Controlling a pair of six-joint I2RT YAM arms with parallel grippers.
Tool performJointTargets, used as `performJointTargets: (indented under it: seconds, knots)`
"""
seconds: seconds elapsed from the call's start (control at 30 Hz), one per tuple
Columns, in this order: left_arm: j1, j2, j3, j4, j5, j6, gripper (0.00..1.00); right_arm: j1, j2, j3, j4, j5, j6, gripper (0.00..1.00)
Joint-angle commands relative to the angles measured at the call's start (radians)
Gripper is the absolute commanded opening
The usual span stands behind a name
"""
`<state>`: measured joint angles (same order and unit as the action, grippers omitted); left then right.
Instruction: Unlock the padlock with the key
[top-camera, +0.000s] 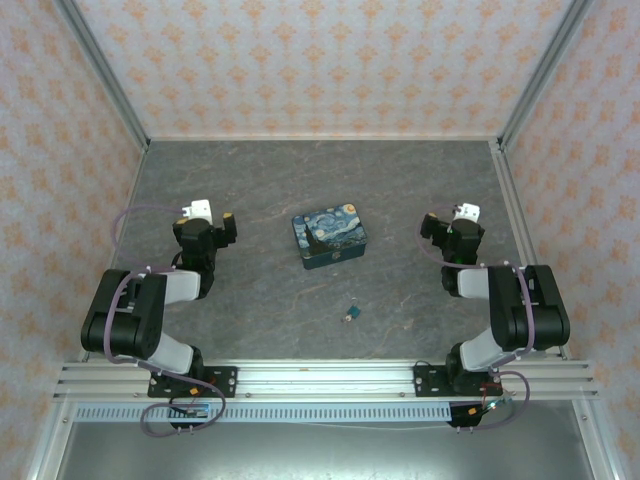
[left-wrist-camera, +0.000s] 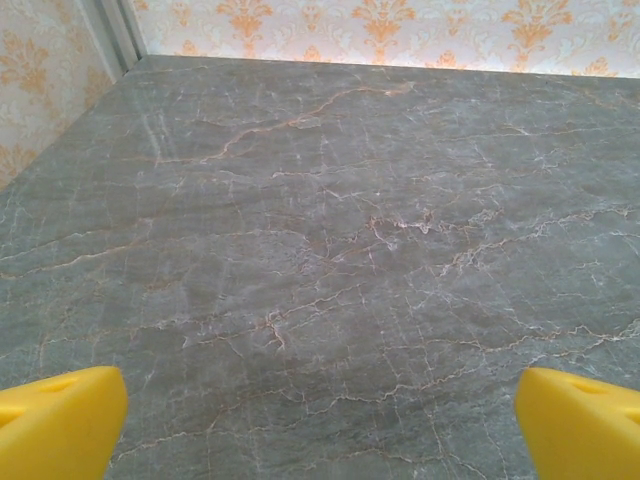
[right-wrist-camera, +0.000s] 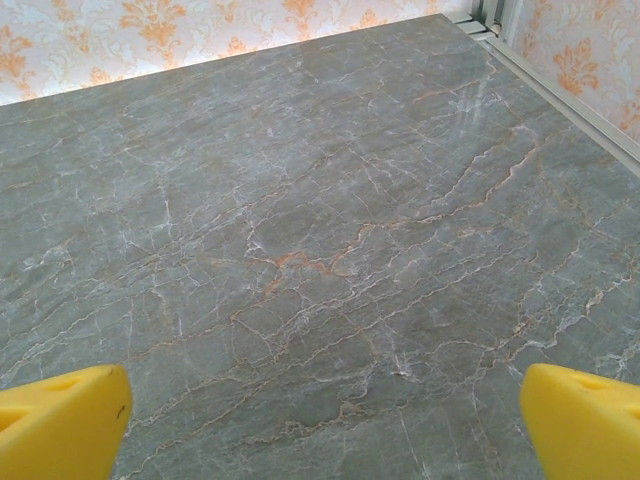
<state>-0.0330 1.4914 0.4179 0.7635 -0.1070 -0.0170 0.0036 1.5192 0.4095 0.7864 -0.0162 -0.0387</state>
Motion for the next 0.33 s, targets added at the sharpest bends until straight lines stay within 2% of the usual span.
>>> performJointTargets:
  seconds: [0.0,0.3]
  knots:
    - [-0.010,0.004,0.005,-0.016,0.004,0.020,1.00,0.003,0.002,0.006,-0.006,0.004,-0.003,0.99]
    - [-0.015,0.005,0.007,-0.017,-0.001,0.025,1.00,0.003,0.002,0.006,-0.007,-0.002,-0.006,0.99]
